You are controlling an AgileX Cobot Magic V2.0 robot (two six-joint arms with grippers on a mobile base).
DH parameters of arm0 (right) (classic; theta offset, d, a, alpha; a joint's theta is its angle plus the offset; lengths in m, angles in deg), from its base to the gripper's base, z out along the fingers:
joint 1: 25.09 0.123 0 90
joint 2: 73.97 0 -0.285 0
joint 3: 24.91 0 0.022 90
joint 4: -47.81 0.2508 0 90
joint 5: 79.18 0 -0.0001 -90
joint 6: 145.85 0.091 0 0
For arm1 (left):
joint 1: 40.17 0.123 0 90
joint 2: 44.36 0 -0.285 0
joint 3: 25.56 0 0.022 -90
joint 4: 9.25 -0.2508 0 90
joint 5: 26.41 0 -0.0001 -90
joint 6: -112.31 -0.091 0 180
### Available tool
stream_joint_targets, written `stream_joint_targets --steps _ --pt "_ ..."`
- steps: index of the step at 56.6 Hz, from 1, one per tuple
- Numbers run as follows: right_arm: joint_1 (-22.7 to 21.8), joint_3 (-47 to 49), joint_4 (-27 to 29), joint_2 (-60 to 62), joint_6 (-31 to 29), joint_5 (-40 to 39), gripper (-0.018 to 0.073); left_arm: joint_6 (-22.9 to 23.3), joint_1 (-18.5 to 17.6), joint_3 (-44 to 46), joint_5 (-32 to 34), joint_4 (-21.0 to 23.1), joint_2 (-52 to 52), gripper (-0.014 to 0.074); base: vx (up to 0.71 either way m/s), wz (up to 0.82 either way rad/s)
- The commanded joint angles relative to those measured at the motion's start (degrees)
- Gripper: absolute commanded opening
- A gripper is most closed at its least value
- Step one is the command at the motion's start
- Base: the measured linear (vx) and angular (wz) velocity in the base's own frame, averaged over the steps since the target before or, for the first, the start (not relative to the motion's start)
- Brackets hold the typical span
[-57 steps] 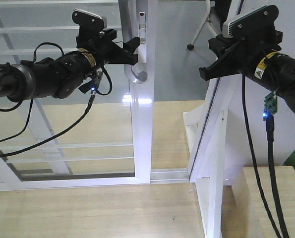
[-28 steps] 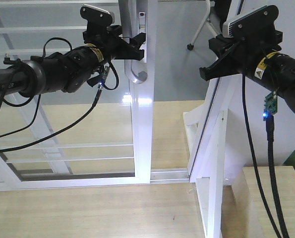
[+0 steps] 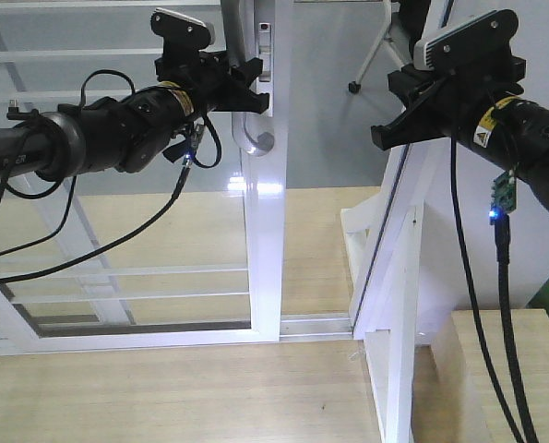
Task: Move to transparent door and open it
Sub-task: 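Grasp the door's vertical frame edge with the left gripper, release right, then push the door frame farther along the track with the left gripper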
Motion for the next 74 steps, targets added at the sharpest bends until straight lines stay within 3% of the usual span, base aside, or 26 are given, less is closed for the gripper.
stream_joint_targets --steps 1,4,19,47,74 --pt "-0.30 1.61 0.60 2.00 -0.41 -4.12 -0.0001 -0.11 -0.23 1.97 4.68 1.30 3.49 0.0044 0.00 0.00" --pt "-0.30 1.61 0.60 2.00 -0.41 -4.12 -0.0001 -0.11 -0.23 1.97 4.68 1.30 3.49 -0.0010 0.00 0.00" --pt "-0.30 1.61 0.60 2.00 -0.41 -4.12 -0.0001 -0.11 0.36 1.97 -0.11 1.34 4.01 -0.0003 0.00 0.00" --pt "-0.30 1.61 0.82 2.00 -0.41 -4.27 -0.0001 0.42 3.74 1.93 -2.05 1.34 6.63 -0.0003 0.00 0.00" --pt "-0.30 1.61 0.82 2.00 -0.41 -4.36 -0.0001 -0.16 7.22 -0.73 -8.08 1.18 12.27 -0.0003 0.00 0.00"
